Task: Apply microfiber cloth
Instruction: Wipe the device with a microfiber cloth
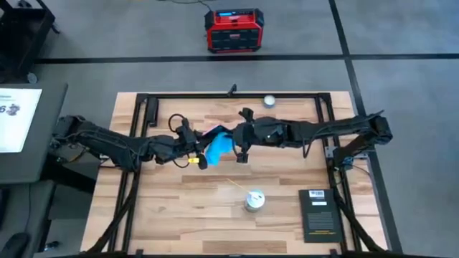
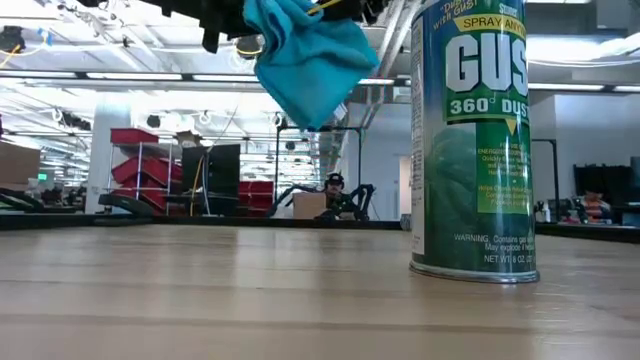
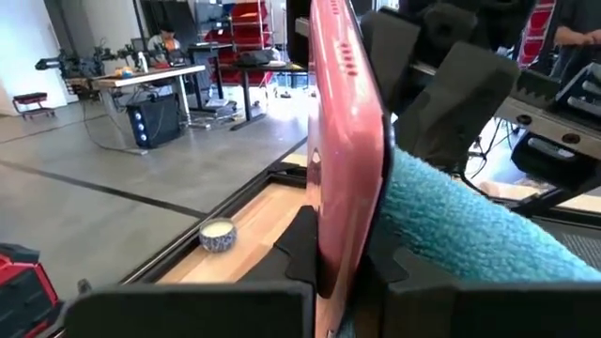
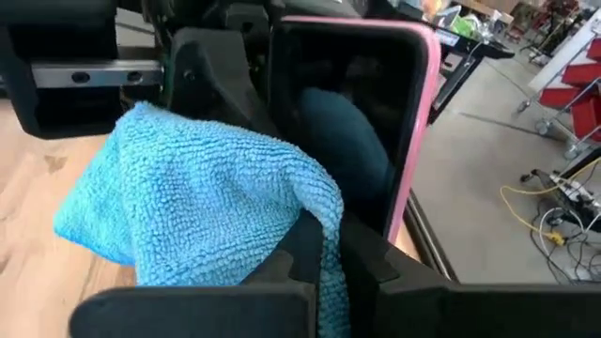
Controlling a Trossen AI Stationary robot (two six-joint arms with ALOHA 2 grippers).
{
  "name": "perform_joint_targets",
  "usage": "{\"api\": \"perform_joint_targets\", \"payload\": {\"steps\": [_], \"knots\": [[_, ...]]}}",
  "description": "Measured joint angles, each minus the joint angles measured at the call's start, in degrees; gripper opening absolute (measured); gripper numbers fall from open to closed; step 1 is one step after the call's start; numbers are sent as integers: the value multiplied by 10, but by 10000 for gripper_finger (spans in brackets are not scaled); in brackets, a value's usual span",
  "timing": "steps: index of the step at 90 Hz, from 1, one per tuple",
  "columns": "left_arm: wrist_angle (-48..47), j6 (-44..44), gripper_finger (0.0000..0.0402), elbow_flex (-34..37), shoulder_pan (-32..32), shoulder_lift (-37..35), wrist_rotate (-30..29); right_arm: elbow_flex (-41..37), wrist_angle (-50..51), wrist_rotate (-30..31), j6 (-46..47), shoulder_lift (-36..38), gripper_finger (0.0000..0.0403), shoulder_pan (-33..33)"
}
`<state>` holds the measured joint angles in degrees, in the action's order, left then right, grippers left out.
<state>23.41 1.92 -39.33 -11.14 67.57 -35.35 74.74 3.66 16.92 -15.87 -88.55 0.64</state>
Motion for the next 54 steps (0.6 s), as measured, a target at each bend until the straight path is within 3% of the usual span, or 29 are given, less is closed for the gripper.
{"api": "perform_joint_targets", "payload": {"steps": [54], "knots": [[-16, 23, 3, 0, 4, 25, 2, 43, 19, -6, -21, 0, 0, 0]]}}
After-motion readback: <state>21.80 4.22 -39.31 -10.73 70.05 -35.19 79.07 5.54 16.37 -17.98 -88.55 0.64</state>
